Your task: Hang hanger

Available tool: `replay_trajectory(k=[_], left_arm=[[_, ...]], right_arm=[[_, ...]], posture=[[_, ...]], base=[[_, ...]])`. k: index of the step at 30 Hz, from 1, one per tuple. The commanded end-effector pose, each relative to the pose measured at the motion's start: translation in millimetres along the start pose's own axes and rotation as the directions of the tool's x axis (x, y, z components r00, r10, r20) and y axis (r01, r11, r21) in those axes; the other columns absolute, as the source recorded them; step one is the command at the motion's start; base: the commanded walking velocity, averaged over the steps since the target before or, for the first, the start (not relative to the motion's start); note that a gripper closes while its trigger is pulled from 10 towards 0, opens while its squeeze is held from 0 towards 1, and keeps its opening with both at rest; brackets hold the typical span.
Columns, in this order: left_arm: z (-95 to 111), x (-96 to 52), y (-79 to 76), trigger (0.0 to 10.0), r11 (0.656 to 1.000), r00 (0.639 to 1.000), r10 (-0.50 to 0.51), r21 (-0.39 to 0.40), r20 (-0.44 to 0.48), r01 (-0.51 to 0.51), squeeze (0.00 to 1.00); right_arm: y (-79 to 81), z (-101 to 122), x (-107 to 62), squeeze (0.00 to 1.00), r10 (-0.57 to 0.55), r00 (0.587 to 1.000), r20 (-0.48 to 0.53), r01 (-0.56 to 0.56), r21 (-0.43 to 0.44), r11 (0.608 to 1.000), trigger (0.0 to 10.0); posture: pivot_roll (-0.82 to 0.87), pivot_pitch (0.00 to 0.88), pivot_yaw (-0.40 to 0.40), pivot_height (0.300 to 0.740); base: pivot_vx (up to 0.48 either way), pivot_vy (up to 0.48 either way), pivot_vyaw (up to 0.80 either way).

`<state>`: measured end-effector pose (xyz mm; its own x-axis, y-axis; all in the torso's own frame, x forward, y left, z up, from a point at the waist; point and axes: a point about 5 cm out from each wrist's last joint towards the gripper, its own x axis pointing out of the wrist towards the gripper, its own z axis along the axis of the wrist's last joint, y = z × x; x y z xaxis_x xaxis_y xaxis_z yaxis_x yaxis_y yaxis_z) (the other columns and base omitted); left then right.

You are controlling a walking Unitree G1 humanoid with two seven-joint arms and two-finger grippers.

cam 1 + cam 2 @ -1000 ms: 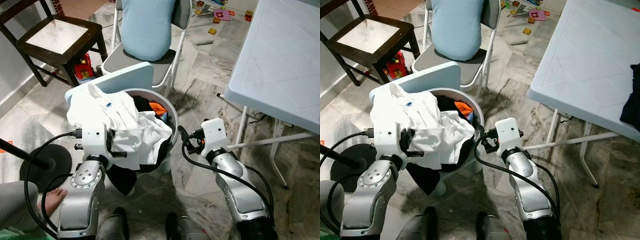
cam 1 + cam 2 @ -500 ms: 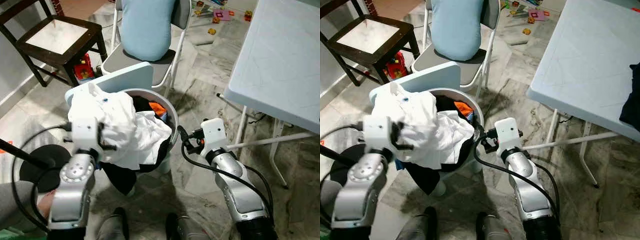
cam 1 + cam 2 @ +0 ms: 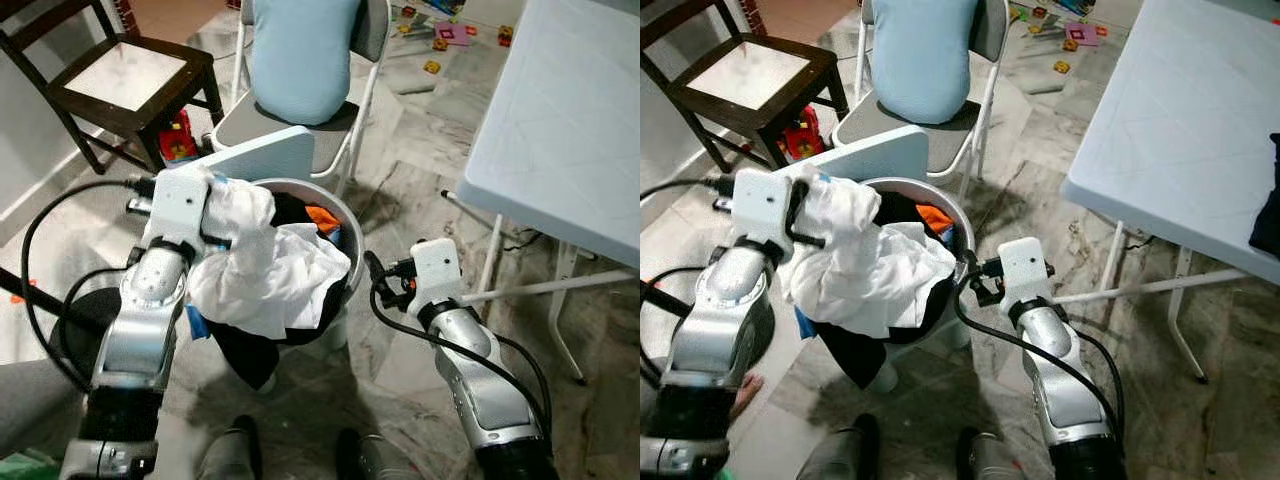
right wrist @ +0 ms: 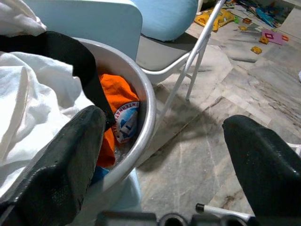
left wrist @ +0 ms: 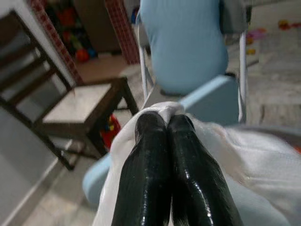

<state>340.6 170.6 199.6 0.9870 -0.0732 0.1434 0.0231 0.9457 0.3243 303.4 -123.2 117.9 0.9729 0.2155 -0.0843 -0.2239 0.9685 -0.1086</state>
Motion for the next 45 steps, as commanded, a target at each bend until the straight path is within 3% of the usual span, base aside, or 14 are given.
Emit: replay_trajectory(k=[1, 2, 7, 13, 18, 21, 25, 31, 35, 37, 38, 40, 41, 45], left_arm=[[7.0, 3.2, -7.6, 0.0, 0.998, 0.998, -0.043, 0.046, 0.05, 0.04, 0.0], [19.3, 8.0, -17.7, 0.0, 0.995, 0.99, -0.077, 0.077, 0.119, 0.068, 0.0], [35.8, 11.2, -26.9, 0.0, 0.993, 0.975, -0.059, 0.113, 0.213, 0.035, 0.0], [29.2, 15.1, 12.2, 0.0, 0.991, 0.979, 0.115, 0.05, 0.168, -0.125, 0.0], [27.4, 17.2, 64.6, 0.0, 0.958, 0.952, 0.255, 0.087, 0.167, -0.272, 0.0], [30.8, 21.6, 80.7, 0.0, 0.946, 0.943, 0.284, 0.111, 0.171, -0.305, 0.0], [41.2, 33.2, 81.5, 0.0, 0.947, 0.945, 0.26, 0.136, 0.199, -0.29, 0.0], [65.6, 58.9, 38.9, 0.0, 0.974, 0.958, 0.113, 0.163, 0.263, -0.16, 0.0], [65.4, 59.1, -14.1, 0.0, 0.982, 0.958, -0.067, 0.187, 0.279, 0.014, 0.0], [49.4, 46.7, -48.9, 0.0, 0.967, 0.952, -0.174, 0.225, 0.251, 0.117, 0.0], [49.4, 46.7, -48.9, 0.0, 0.967, 0.952, -0.174, 0.225, 0.251, 0.117, 0.0], [31.0, 29.5, -75.1, 0.0, 0.955, 0.941, -0.259, 0.204, 0.217, 0.216, 0.0], [31.0, 29.5, -75.1, 0.0, 0.955, 0.941, -0.259, 0.204, 0.217, 0.216, 0.0], [2.9, -4.3, -91.0, 0.0, 0.937, 0.936, -0.317, 0.203, 0.155, 0.284, 0.0]], right_arm=[[-1.2, 0.0, -3.2, 0.0, -0.012, 1.0, 0.007, 0.012, -0.005, 1.0, 10.0], [-0.8, 0.3, -3.0, 0.0, -0.013, 1.0, 0.008, 0.013, -0.004, 1.0, 10.0], [-0.8, 0.8, -2.3, 0.0, -0.014, 1.0, 0.01, 0.014, -0.004, 1.0, 10.0], [-2.2, 0.6, -0.9, 0.0, -0.018, 1.0, 0.01, 0.019, -0.005, 1.0, 10.0], [2.1, 0.0, 0.3, 0.0, -0.009, 1.0, 0.01, 0.009, 0.0, 1.0, 10.0], [4.0, 0.5, 1.5, 0.0, -0.004, 1.0, 0.012, 0.004, 0.003, 1.0, 10.0], [4.7, 0.9, 2.8, 0.0, 0.0, 1.0, 0.014, 0.0, 0.006, 1.0, 10.0], [5.4, 1.4, 4.1, 0.0, 0.001, 1.0, 0.017, -0.001, 0.007, 1.0, 10.0], [4.8, 2.0, 2.9, 0.0, -0.006, 1.0, 0.02, 0.006, 0.006, 1.0, 10.0], [2.1, 0.9, 0.9, 0.0, -0.015, 1.0, 0.017, 0.015, 0.005, 1.0, 10.0], [2.1, 0.9, 0.9, 0.0, -0.015, 1.0, 0.017, 0.015, 0.005, 1.0, 10.0], [0.2, -0.8, -0.6, 0.0, -0.018, 1.0, 0.012, 0.018, 0.002, 1.0, 10.0], [0.2, -0.8, -0.6, 0.0, -0.018, 1.0, 0.012, 0.018, 0.002, 1.0, 10.0], [1.1, -1.1, -0.4, 0.0, -0.005, 1.0, 0.006, 0.005, -0.003, 1.0, 10.0]], posture=[[0.02, 0.211, -0.013, 0.74], [0.02, 0.211, -0.013, 0.74], [0.02, 0.212, -0.014, 0.74], [0.03, 0.209, -0.016, 0.74], [0.04, 0.207, -0.017, 0.74], [0.05, 0.206, -0.017, 0.74], [0.06, 0.204, -0.018, 0.74], [0.05, 0.199, -0.012, 0.74], [0.03, 0.202, -0.007, 0.74], [0.03, 0.205, -0.008, 0.74], [0.03, 0.205, -0.008, 0.74], [0.03, 0.21, -0.013, 0.74], [0.03, 0.21, -0.013, 0.74], [0.04, 0.219, -0.03, 0.74]], base=[[0.0, 0.0, 0.0], [0.0, 0.0, 0.0], [0.0, 0.0, 0.0], [0.0, 0.0, 0.0], [0.0, 0.0, 0.0], [0.0, 0.0, 0.0], [0.0, 0.0, 0.0], [0.0, 0.0, 0.0], [0.0, 0.0, 0.0], [0.0, 0.0, 0.0], [0.0, 0.0, 0.0], [0.0, 0.0, 0.0], [0.0, 0.0, 0.0], [0.0, 0.0, 0.0]])
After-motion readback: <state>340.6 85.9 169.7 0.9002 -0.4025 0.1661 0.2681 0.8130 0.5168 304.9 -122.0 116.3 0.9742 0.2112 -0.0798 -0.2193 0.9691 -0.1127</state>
